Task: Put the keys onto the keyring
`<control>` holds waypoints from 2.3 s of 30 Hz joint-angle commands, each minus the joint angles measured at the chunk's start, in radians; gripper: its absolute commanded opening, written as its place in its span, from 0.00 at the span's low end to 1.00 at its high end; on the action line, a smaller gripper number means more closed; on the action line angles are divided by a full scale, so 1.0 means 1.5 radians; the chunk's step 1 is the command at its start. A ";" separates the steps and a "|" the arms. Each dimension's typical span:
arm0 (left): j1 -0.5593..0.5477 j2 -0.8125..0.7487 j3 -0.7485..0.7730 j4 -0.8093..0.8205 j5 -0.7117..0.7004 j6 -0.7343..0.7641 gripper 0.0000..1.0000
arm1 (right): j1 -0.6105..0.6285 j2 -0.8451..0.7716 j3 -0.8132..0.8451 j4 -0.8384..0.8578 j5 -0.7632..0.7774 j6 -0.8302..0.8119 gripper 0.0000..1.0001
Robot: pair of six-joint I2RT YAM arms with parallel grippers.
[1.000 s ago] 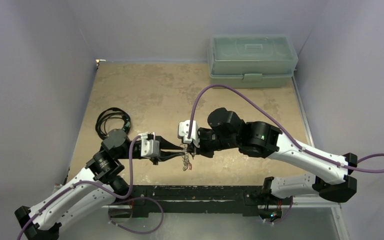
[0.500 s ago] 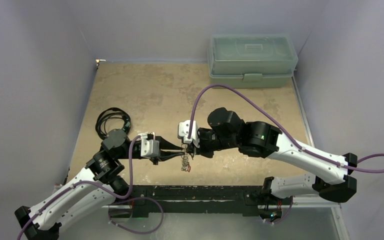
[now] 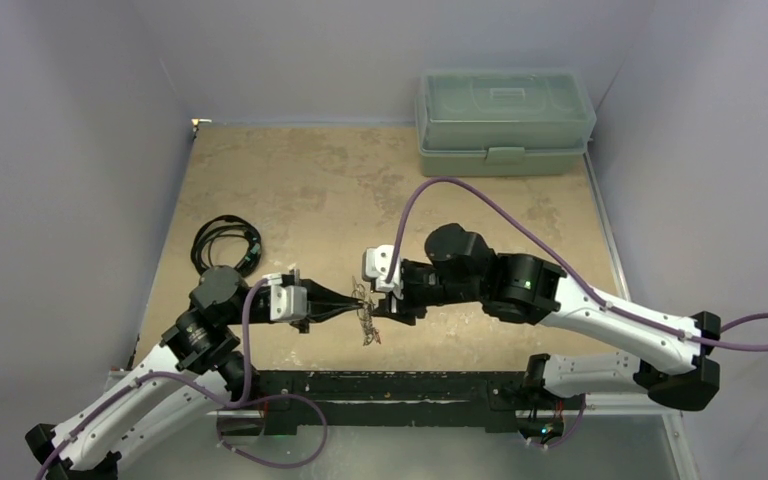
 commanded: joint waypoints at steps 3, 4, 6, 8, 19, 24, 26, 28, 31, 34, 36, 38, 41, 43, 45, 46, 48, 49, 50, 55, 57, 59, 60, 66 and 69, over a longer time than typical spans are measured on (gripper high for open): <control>-0.003 -0.021 -0.009 0.045 -0.009 0.016 0.00 | 0.002 -0.095 -0.068 0.129 0.009 0.001 0.48; -0.003 -0.021 -0.010 0.046 -0.009 0.017 0.00 | 0.002 -0.108 -0.082 0.146 0.002 0.001 0.48; -0.003 -0.019 -0.010 0.047 -0.010 0.018 0.00 | 0.001 -0.131 -0.107 0.178 -0.010 0.002 0.47; -0.003 -0.018 -0.012 0.049 -0.010 0.019 0.00 | 0.002 -0.146 -0.127 0.201 -0.023 0.002 0.48; -0.002 -0.019 -0.014 0.051 -0.009 0.019 0.00 | 0.002 -0.095 -0.119 0.192 -0.028 -0.002 0.41; -0.002 -0.024 -0.016 0.051 -0.013 0.020 0.00 | 0.002 -0.090 -0.122 0.188 -0.030 -0.003 0.33; -0.002 -0.025 -0.016 0.051 -0.015 0.020 0.00 | 0.002 -0.092 -0.122 0.184 -0.029 -0.004 0.33; -0.002 -0.026 -0.016 0.051 -0.016 0.019 0.00 | 0.002 -0.096 -0.122 0.180 -0.023 -0.004 0.33; -0.002 -0.027 -0.016 0.051 -0.021 0.020 0.00 | 0.002 -0.102 -0.126 0.178 -0.015 -0.004 0.35; -0.002 -0.030 -0.016 0.049 -0.024 0.022 0.00 | 0.002 -0.104 -0.127 0.174 -0.010 -0.004 0.34; -0.002 -0.031 -0.016 0.048 -0.026 0.022 0.00 | 0.002 -0.103 -0.127 0.172 -0.009 -0.004 0.28; -0.002 -0.032 -0.016 0.048 -0.026 0.022 0.00 | 0.002 -0.101 -0.125 0.170 -0.009 -0.003 0.17; -0.002 -0.034 -0.016 0.049 -0.027 0.023 0.00 | 0.002 -0.099 -0.125 0.167 -0.009 -0.004 0.07; -0.002 -0.036 -0.016 0.049 -0.028 0.023 0.00 | 0.001 -0.099 -0.126 0.168 -0.009 -0.004 0.02; -0.002 -0.037 -0.016 0.049 -0.029 0.023 0.00 | 0.002 -0.097 -0.127 0.169 -0.009 -0.004 0.00; -0.002 -0.037 -0.016 0.048 -0.031 0.024 0.00 | 0.002 -0.098 -0.128 0.168 -0.009 -0.004 0.00; -0.002 -0.041 -0.015 0.049 -0.035 0.025 0.00 | 0.001 -0.099 -0.129 0.169 -0.009 -0.003 0.00; -0.002 -0.044 -0.017 0.050 -0.036 0.023 0.00 | 0.001 -0.100 -0.131 0.169 -0.009 -0.004 0.00; -0.002 -0.046 -0.018 0.051 -0.037 0.023 0.00 | 0.002 -0.100 -0.132 0.169 -0.009 -0.003 0.00; -0.002 -0.048 -0.019 0.053 -0.038 0.021 0.00 | 0.002 -0.101 -0.137 0.168 -0.006 0.003 0.00; -0.002 -0.049 -0.019 0.054 -0.039 0.021 0.00 | 0.002 -0.103 -0.139 0.167 -0.006 0.004 0.00; -0.002 -0.050 -0.020 0.055 -0.041 0.022 0.00 | 0.002 -0.103 -0.139 0.167 -0.006 0.005 0.00; -0.002 -0.050 -0.020 0.054 -0.041 0.021 0.00 | 0.002 -0.105 -0.139 0.167 -0.006 0.005 0.00; -0.002 -0.054 -0.021 0.053 -0.047 0.022 0.00 | 0.001 -0.112 -0.141 0.166 -0.003 0.008 0.00; -0.002 -0.054 -0.021 0.054 -0.048 0.022 0.00 | 0.002 -0.111 -0.142 0.166 -0.001 0.010 0.00</control>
